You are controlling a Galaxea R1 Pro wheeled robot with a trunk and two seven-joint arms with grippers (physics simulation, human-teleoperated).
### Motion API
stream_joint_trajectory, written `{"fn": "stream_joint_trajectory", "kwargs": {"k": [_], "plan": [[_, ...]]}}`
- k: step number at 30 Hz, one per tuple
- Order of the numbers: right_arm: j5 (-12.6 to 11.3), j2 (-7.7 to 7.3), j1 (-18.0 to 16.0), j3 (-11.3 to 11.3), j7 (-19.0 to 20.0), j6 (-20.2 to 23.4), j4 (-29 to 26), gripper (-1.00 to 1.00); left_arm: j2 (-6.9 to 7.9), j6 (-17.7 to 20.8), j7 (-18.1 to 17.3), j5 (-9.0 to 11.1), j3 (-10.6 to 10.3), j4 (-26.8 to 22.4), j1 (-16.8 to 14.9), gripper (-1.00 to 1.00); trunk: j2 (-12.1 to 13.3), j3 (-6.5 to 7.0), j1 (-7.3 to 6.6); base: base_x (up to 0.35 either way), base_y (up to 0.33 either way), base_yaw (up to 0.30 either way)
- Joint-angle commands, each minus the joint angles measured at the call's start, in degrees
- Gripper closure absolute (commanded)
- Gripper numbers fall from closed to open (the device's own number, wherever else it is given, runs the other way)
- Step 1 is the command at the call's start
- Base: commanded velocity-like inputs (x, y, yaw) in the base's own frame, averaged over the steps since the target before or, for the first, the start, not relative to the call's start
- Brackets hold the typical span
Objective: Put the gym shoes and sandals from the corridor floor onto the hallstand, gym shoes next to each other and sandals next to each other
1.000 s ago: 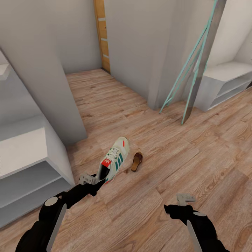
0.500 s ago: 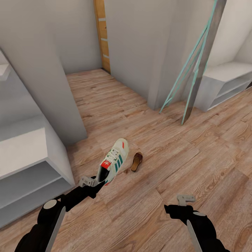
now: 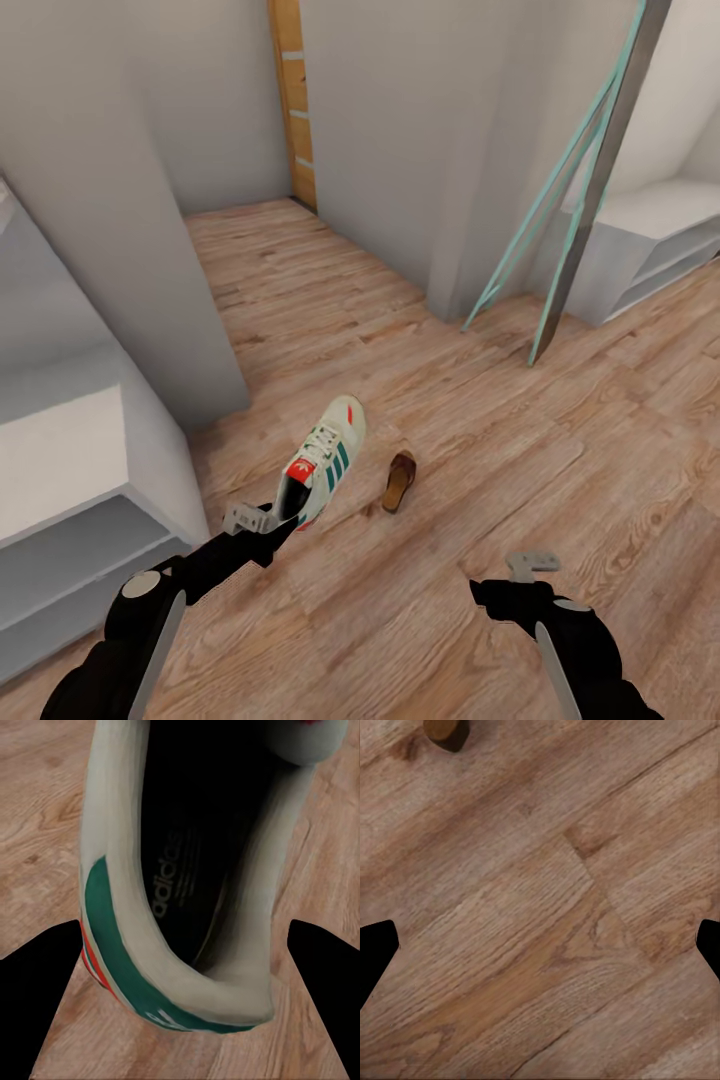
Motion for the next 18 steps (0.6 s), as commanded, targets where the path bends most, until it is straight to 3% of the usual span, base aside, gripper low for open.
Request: {"fn": "stream_joint_trajectory", "kwargs": {"k": [1,11,18], "plan": [[0.0,0.0,0.0,0.0,0.1,0.3,-0.1,-1.0,-0.01,0.4,-0.3,0.0,0.1,-0.1,0.0,1.0,0.0,-0.04,0.03,0.324,0.114,0.0],[0.0,0.0,0.0,0.0,0.1,0.3,-0.1,-1.0,-0.09,0.4,-0.3,0.0,0.1,0.0,0.0,1.0,0.0,-0.04,0.03,0.324,0.128,-0.012],[-0.1,0.0,0.0,0.1,0.1,0.3,-0.1,-1.0,-0.09,0.4,-0.3,0.0,0.1,0.0,0.0,1.0,0.0,-0.04,0.03,0.324,0.131,-0.227]]}}
